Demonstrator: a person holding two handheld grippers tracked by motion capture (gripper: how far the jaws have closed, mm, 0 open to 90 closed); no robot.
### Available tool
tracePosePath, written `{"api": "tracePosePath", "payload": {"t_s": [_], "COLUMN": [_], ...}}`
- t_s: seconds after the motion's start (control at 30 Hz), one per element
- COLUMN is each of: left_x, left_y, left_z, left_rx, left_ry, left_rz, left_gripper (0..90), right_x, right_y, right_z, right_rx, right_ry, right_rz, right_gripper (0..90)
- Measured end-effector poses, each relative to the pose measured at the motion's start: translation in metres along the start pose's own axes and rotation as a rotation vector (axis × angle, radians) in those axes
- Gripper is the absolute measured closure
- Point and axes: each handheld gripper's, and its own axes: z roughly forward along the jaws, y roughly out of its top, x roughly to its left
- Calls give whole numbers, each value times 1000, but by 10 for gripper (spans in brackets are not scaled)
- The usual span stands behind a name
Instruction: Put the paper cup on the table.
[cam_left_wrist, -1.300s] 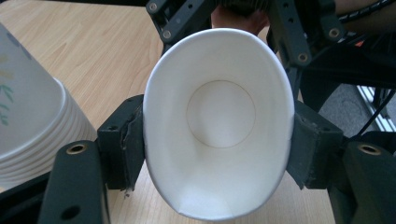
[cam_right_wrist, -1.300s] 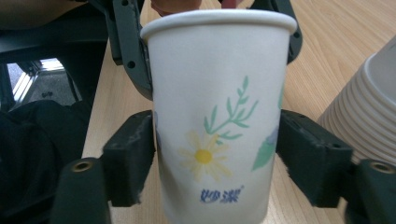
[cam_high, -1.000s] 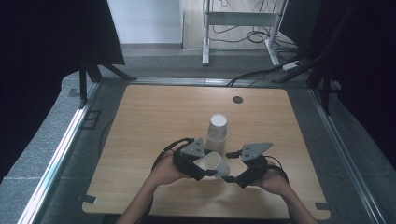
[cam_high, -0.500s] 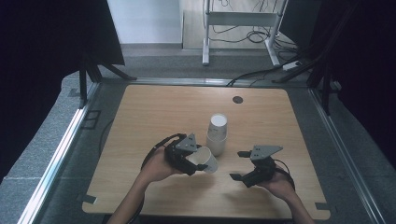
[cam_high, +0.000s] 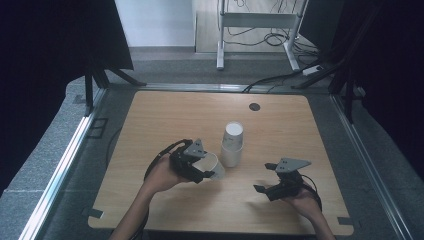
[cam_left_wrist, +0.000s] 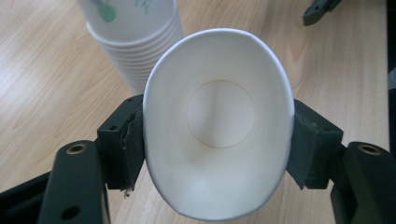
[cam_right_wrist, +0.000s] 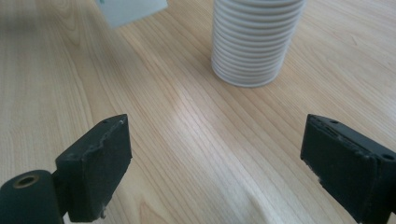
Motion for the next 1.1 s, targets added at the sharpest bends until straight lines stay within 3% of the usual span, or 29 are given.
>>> {"api": "tracePosePath", "payload": {"t_s": [0.37, 0.7, 0.9, 1.1], "left_x": [9, 19, 23, 26], "left_y": [-11, -19, -20, -21], "left_z": [-6, -10, -9, -6], "left_rx": [70, 179, 268, 321], "left_ry": [60, 95, 126, 131], "left_rz": [-52, -107, -135, -145], "left_gripper": [300, 300, 300, 297], "right_x": [-3, -6, -7, -9], "right_y": [-19, -33, -39, -43], "right_z": [-2, -2, 1, 4], "right_rx": [16, 69, 105, 138], "right_ry": [-36, -125, -143, -140], "right_rz": [40, 54, 52, 61], "right_gripper": [90, 90, 91, 98]}}
